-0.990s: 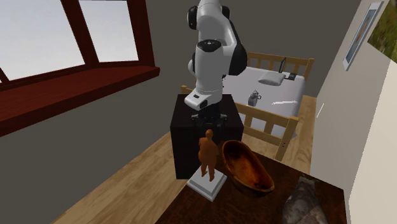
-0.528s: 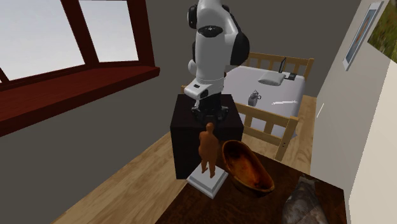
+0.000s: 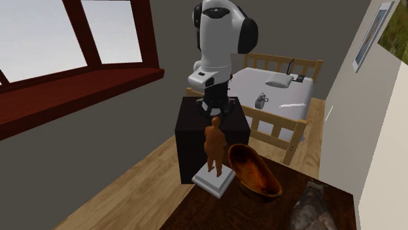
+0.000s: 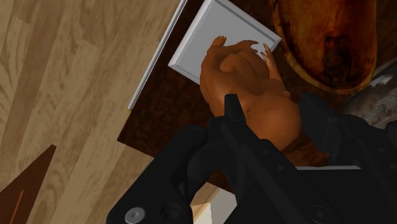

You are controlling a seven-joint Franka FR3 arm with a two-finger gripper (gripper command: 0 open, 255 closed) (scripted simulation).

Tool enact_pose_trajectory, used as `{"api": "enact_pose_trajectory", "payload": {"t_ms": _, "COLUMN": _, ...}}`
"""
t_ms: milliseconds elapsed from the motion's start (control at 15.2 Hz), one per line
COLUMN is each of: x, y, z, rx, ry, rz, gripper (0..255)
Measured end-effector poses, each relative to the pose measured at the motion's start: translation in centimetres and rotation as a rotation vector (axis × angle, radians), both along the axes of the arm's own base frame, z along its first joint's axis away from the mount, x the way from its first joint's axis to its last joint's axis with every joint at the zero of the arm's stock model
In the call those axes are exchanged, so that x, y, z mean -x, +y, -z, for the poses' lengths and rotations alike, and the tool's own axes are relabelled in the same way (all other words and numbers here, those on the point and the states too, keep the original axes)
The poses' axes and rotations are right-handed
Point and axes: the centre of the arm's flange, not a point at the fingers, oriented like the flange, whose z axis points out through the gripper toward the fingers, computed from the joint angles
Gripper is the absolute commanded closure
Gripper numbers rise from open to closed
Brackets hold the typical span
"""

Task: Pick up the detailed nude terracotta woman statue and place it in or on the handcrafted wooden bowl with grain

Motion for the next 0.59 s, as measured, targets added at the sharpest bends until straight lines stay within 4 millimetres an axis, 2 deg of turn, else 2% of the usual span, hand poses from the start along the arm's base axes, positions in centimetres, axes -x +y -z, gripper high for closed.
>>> {"api": "enact_pose_trajectory", "payload": {"t_ms": 594, "x": -0.1, "y": 0.0, "z": -4.7, "rx": 0.000, "ry": 0.000, "rz": 0.000, "gripper": 255}}
